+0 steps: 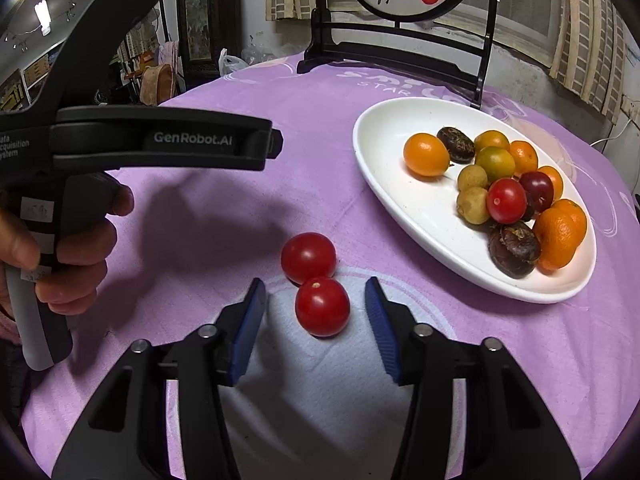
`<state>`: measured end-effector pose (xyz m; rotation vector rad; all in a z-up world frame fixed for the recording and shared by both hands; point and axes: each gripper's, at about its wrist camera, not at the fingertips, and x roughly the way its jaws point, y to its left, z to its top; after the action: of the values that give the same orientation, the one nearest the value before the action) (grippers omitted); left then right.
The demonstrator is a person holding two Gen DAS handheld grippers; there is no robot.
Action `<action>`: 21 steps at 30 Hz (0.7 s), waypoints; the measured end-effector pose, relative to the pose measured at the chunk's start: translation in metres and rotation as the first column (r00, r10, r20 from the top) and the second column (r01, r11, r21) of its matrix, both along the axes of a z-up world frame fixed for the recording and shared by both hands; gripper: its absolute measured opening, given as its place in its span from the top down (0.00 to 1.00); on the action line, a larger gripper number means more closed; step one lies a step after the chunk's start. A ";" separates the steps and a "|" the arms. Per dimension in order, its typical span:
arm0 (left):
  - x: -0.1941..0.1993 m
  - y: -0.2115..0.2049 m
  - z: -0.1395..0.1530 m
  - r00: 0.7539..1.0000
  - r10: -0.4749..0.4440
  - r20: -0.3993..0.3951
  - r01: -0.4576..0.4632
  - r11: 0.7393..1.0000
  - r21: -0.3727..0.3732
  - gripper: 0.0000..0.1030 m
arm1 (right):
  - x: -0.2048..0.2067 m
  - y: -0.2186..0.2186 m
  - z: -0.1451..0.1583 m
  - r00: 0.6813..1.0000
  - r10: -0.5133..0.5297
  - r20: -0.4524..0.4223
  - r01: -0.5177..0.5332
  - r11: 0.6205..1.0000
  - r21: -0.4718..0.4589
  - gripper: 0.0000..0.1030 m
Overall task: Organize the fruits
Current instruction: 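Grasp a red cherry tomato with the left tool while the right grasps another red cherry tomato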
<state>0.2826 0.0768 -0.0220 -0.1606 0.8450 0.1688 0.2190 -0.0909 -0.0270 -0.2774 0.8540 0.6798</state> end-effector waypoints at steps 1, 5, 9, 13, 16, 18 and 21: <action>0.000 0.000 0.000 1.000 0.002 0.000 -0.002 1.000 0.000 0.02 | 0.000 0.000 0.000 1.000 -0.001 0.000 0.001 1.000 -0.002 0.56; 0.000 0.004 -0.001 1.000 0.011 -0.008 -0.011 1.000 -0.012 0.02 | 0.002 0.002 -0.004 1.000 -0.004 -0.013 0.004 1.000 -0.018 0.66; 0.001 0.005 0.000 1.000 0.013 -0.006 -0.013 1.000 -0.018 0.02 | 0.006 -0.002 -0.006 0.999 -0.016 -0.032 0.015 1.000 -0.023 0.74; 0.001 0.003 0.000 1.000 0.007 -0.009 -0.007 1.000 -0.016 0.02 | 0.008 -0.019 0.016 0.999 -0.042 -0.033 0.045 0.995 0.089 0.74; -0.001 0.001 0.000 1.000 -0.007 -0.011 0.007 1.000 -0.028 0.02 | 0.013 -0.041 0.035 0.995 -0.100 -0.018 0.101 0.977 0.188 0.74; -0.003 -0.004 0.000 0.999 -0.035 -0.007 0.035 0.999 -0.034 0.02 | 0.017 -0.057 0.044 0.987 -0.158 -0.005 0.155 0.960 0.234 0.73; -0.007 -0.016 0.000 0.997 -0.079 0.000 0.079 0.997 -0.009 0.02 | 0.027 -0.076 0.045 0.974 -0.223 -0.048 0.227 0.931 0.286 0.73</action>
<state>0.2752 0.0608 -0.0218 -0.1352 0.8512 0.0906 0.2461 -0.1672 0.0185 0.0903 0.7741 0.5830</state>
